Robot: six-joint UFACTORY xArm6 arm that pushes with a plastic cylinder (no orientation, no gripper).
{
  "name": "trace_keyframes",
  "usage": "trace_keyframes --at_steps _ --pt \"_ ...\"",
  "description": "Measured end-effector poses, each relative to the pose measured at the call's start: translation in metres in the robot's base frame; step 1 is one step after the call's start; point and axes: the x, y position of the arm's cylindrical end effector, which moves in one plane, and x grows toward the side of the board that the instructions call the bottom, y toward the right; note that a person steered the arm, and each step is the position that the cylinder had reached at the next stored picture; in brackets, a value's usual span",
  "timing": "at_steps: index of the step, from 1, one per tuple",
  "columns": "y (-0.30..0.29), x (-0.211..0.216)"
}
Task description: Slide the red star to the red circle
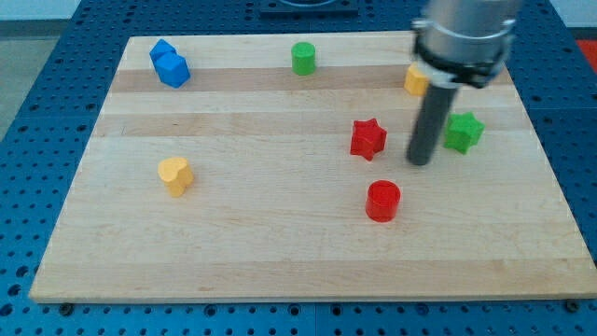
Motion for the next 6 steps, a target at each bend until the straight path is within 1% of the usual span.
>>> trace_keyframes --at_steps 2,3,4,5,6 --pt "-0.119 0.000" --pt "-0.159 -0.007" --pt "-0.159 -0.037" --pt "-0.137 -0.060" --pt "-0.091 -0.061"
